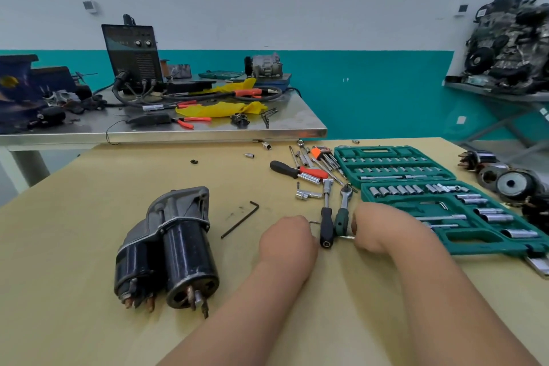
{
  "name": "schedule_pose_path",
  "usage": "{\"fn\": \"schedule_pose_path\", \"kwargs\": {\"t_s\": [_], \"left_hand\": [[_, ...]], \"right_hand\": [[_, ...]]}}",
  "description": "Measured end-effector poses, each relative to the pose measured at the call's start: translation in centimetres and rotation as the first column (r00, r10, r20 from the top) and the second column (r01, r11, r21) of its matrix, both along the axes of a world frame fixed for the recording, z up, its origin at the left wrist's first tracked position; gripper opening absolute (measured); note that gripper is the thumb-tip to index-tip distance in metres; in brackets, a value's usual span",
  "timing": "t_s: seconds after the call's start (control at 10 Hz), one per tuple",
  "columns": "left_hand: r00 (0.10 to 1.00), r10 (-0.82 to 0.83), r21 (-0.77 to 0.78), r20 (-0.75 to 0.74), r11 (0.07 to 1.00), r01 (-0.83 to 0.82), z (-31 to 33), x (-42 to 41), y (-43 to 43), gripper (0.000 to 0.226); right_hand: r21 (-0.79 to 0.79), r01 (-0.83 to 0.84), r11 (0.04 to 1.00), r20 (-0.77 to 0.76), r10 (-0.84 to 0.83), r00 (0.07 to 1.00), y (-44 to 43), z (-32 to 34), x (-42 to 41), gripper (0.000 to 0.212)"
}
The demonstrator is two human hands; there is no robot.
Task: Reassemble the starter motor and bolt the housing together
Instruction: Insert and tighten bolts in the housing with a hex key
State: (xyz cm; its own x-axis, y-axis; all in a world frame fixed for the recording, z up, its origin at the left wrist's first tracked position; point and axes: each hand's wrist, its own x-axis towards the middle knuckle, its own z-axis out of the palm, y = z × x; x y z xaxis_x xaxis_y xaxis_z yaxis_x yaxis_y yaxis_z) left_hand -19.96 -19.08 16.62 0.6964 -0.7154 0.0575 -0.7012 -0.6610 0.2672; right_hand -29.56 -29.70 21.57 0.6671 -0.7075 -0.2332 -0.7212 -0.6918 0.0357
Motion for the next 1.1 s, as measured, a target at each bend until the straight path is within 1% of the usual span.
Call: {"fn": "schedule_pose_path", "kwargs": {"t_s": [0.1,0.2,0.3,0.4,0.5,0.6,0.7,0.8,0.9,1.0,1.1], "left_hand": [[0.999,0.029,0.047,0.031,0.998,-0.031,0.1,0.7,0.0,0.010],[0.984,0.094,0.093,0.152,0.990,-0.109,-0.1,2.4,0.2,0.023],[0.945,0.178,0.103,0.274,0.971,-0.213,-0.3,3.7,0.5,0.034],[0.952,0.246,0.151,0.181,0.950,-0.273,-0.5,4.7,0.8,0.040],[0.972,0.205,0.127,0.112,0.967,-0.219,-0.2,5.2,0.7,0.037],[0.987,0.157,0.029,-0.030,0.987,-0.157,0.3,4.0,-0.7,0.028],[0.980,0.068,-0.126,-0.185,0.988,-0.092,0.7,1.6,-2.8,0.024],[0.948,-0.041,-0.364,-0.315,0.928,-0.081,0.7,-0.5,-3.1,0.033],[0.919,-0.100,-0.537,-0.381,0.833,-0.132,0.4,-1.4,-1.3,0.038],[0.943,-0.173,-0.580,-0.286,0.815,-0.026,-0.3,-2.8,2.0,0.035],[0.953,-0.273,-0.576,-0.131,0.803,0.151,-1.4,-4.4,5.8,0.026]], "right_hand": [[0.175,0.096,0.980,0.091,-0.113,0.989,0.5,1.3,-1.7,0.017],[0.093,0.209,0.973,0.232,-0.226,0.946,0.1,1.9,-2.4,0.016],[-0.013,0.219,0.976,0.248,-0.209,0.946,-0.2,0.7,-0.4,0.012],[0.029,0.296,0.955,0.381,-0.284,0.880,-0.9,-1.3,1.4,0.019],[-0.036,0.331,0.943,0.525,-0.264,0.809,-1.7,-2.2,1.1,0.033],[0.015,0.277,0.961,0.660,-0.217,0.719,-2.1,-2.9,0.4,0.028],[0.059,0.223,0.973,0.691,-0.201,0.694,-2.3,-3.6,0.2,0.024],[0.119,0.170,0.978,0.823,-0.192,0.534,-2.5,-3.7,-0.1,0.022],[0.269,0.054,0.962,0.904,-0.271,0.330,-1.8,-3.5,-0.6,0.017],[0.417,-0.175,0.892,0.906,-0.422,0.010,-0.7,0.3,-2.1,0.022],[0.092,-0.562,0.822,0.866,-0.344,-0.362,0.3,7.3,-7.4,0.029]]}}
